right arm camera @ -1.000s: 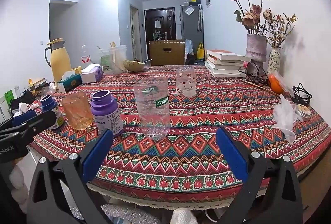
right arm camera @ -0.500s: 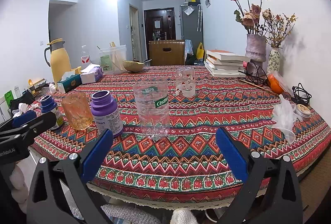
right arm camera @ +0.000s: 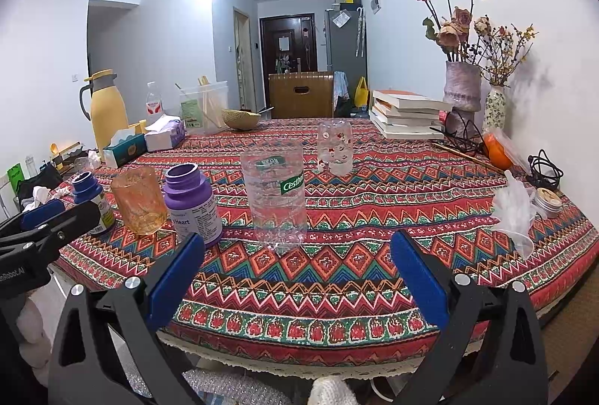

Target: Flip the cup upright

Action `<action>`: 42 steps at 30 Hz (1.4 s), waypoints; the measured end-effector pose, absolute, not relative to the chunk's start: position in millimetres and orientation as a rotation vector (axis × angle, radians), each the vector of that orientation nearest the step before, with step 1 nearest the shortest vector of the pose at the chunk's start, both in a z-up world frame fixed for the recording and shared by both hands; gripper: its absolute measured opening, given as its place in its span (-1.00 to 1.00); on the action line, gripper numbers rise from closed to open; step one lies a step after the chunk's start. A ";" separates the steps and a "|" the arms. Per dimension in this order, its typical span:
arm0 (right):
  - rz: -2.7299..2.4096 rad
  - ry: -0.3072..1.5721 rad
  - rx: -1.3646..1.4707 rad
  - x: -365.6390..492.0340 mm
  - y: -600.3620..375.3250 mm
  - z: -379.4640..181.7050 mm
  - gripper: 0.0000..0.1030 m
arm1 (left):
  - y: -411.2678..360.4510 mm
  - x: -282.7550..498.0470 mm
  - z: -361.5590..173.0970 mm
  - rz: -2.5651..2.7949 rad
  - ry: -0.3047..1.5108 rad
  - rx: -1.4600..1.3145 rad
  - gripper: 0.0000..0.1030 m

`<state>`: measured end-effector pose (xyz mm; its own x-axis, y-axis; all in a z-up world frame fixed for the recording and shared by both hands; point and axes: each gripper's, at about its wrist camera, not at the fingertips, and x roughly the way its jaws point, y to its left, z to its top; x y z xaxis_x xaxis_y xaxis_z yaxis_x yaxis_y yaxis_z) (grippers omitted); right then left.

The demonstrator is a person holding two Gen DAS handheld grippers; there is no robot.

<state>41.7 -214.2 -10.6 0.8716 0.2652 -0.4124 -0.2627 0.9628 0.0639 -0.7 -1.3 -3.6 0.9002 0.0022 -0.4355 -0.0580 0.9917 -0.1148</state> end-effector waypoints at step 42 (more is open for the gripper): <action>0.275 0.429 0.005 39.8 -215.9 -9.6 0.86 | -0.5 -3.5 1.5 0.019 0.436 -0.137 0.86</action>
<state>39.8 -215.9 -9.6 0.8730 0.2643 -0.4099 -0.2622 0.9630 0.0624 -3.5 -0.5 1.5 0.9062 -0.0107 -0.4227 -0.0480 0.9906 -0.1280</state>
